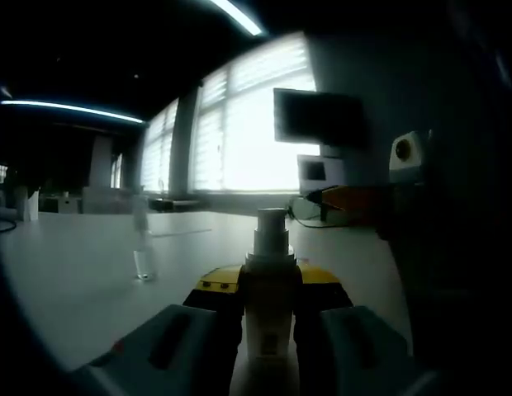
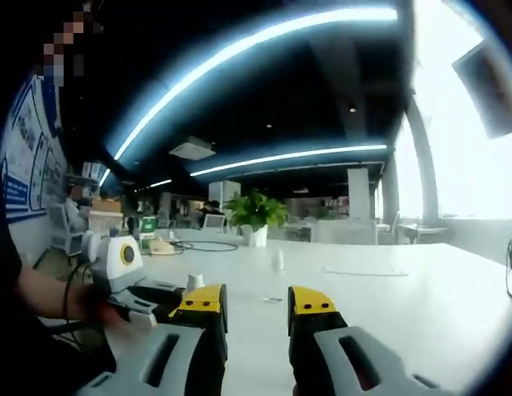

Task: Clamp pump bottle remove cover press pump head put on cover

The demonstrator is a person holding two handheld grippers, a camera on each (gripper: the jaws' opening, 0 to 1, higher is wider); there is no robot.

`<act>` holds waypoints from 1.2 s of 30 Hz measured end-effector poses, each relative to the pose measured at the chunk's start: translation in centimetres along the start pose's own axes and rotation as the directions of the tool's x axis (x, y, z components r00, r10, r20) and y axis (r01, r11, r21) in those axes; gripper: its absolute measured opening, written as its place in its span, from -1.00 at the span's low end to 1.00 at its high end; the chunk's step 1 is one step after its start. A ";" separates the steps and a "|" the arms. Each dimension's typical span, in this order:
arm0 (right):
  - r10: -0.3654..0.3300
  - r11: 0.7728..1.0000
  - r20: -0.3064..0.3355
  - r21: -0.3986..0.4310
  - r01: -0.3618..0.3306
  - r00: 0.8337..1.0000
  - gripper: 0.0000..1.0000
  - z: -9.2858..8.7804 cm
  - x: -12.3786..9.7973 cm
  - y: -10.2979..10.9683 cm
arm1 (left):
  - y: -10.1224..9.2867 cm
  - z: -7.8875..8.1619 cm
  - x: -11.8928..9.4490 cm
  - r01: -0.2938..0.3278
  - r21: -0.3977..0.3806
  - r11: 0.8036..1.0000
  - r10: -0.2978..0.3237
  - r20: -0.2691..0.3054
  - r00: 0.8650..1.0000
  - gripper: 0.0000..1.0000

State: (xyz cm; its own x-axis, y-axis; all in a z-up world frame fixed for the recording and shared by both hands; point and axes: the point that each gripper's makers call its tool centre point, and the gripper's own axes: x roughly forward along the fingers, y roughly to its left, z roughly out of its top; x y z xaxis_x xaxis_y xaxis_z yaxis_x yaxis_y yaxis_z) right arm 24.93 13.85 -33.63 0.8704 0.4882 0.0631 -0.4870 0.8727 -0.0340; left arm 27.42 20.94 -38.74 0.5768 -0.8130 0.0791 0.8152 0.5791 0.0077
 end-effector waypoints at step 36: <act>0.297 0.942 -0.242 -0.080 -0.325 0.924 -0.71 3.3 3.6 3.5 | 0.1 0.0 0.1 -0.005 -0.002 1.000 0.005 -0.003 1.000 -0.73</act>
State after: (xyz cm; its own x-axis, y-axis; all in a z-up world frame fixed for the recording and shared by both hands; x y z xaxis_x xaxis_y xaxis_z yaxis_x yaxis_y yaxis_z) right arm 26.09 18.69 -30.25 0.6764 0.7108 -0.1929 -0.7357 0.6642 -0.1327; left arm 27.59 20.93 -38.78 0.5813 -0.8101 0.0758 0.8122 0.5833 0.0051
